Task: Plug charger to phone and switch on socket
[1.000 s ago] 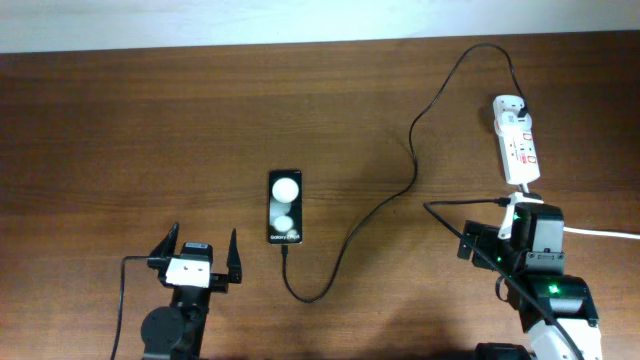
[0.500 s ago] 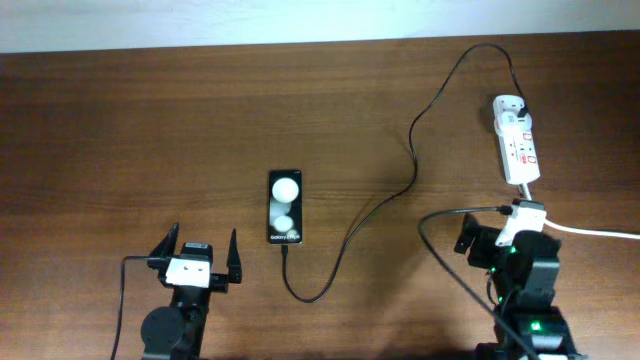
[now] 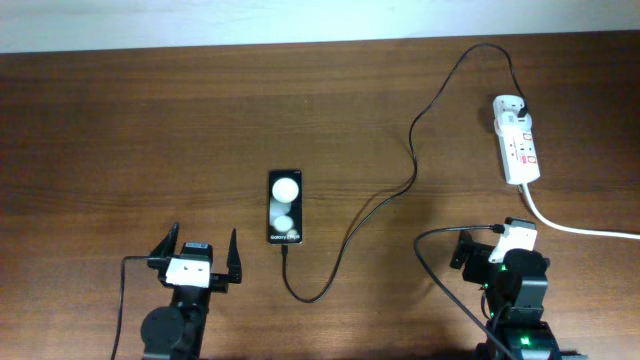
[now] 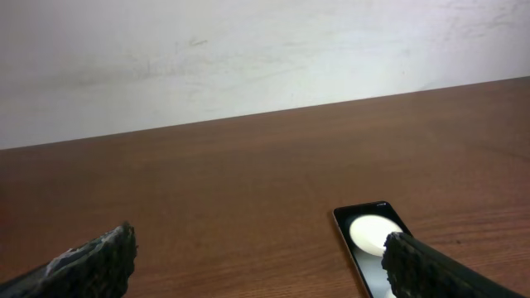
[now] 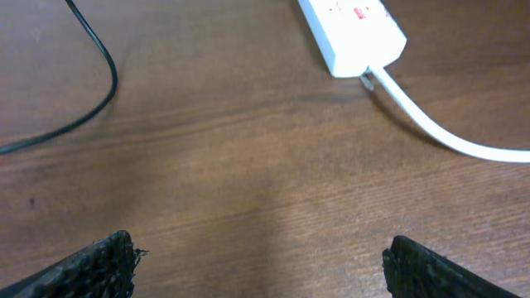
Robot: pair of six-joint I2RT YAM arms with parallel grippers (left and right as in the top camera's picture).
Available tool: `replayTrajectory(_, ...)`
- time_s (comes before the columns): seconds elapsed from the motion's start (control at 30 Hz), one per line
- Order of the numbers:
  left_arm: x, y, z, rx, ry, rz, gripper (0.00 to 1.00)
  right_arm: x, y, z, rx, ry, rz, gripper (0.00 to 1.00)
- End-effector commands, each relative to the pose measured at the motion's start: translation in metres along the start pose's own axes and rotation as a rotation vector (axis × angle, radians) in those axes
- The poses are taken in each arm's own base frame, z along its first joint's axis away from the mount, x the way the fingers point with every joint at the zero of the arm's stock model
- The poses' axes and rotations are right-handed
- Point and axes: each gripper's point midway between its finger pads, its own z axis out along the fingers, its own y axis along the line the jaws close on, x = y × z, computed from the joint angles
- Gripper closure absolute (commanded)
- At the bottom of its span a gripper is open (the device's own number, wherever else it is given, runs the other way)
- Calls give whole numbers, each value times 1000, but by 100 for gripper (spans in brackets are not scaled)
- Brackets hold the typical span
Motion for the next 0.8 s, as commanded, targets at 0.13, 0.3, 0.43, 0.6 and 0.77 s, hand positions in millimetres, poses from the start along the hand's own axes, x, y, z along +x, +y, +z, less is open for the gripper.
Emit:
replayTrajectory(0.13, 0, 2, 0, -9, -1, 16, 1, -30, 24, -11, -108, -165, -16, 2)
replayTrajectory(0.3, 0, 2, 0, -9, -1, 16, 1, -37, 30, -20, -144, -248, -16, 1)
replayTrajectory(0.43, 0, 2, 0, -9, -1, 16, 1, -38, 30, -24, -154, -305, -9, 1)
replayTrajectory(0.6, 0, 2, 0, -9, -1, 16, 1, -61, 32, -40, -171, -428, 4, 2)
replayTrajectory(0.77, 0, 2, 0, -9, -1, 16, 1, -94, 33, -65, -197, -601, 24, 2)
